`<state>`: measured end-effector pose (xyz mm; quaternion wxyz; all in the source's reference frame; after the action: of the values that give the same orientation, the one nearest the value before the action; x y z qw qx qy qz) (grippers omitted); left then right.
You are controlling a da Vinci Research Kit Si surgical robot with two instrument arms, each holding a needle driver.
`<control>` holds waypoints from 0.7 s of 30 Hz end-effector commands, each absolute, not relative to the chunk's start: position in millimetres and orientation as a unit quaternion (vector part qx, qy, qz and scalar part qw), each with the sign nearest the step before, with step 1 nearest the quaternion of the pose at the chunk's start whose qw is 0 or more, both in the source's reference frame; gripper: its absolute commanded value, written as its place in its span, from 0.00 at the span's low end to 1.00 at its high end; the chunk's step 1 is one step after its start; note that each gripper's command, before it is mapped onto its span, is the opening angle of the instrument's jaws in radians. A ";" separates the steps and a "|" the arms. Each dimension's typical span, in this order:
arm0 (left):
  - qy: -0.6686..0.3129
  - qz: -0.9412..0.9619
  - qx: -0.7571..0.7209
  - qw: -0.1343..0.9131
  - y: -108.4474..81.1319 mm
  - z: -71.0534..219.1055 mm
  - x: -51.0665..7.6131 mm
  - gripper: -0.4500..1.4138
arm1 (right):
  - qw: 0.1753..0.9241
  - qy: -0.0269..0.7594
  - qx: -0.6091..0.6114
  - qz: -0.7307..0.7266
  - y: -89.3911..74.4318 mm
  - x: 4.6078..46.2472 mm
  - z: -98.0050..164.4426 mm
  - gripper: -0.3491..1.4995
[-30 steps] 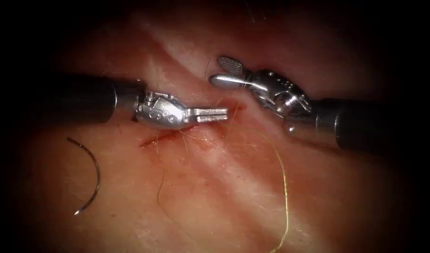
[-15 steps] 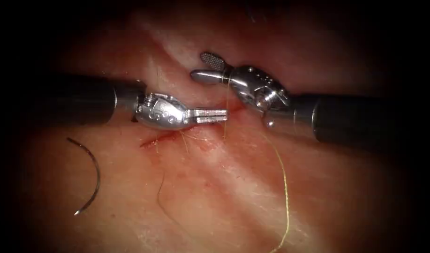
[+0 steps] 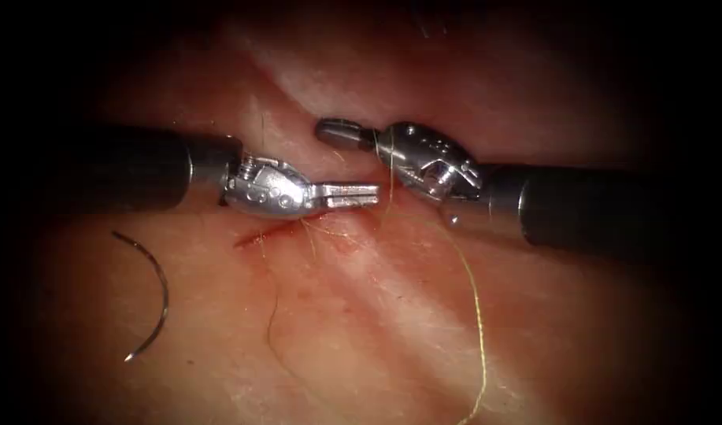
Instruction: Wound Closure
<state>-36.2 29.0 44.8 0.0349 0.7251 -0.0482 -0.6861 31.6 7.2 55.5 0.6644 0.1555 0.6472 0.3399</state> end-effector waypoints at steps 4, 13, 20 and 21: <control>-0.049 -0.686 0.725 0.034 29.2 45.2 -36.6 0.00 | 0.672 0.648 0.148 0.326 7.6 32.1 55.7 0.00; -0.047 -0.687 0.724 0.030 29.7 44.6 -35.8 0.00 | 0.691 0.647 0.134 0.294 7.1 31.8 54.8 0.00; -0.050 -0.695 0.717 0.018 30.9 44.1 -34.1 0.00 | 0.690 0.651 0.135 0.285 6.6 31.0 53.1 0.00; -0.050 -0.696 0.716 0.015 31.2 43.9 -33.7 0.00 | 0.690 0.652 0.137 0.283 6.3 30.8 52.9 0.00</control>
<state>-32.6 31.6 43.2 0.0122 0.7133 -0.0492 -0.6990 30.0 6.1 52.6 0.6903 0.1374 0.6514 0.2833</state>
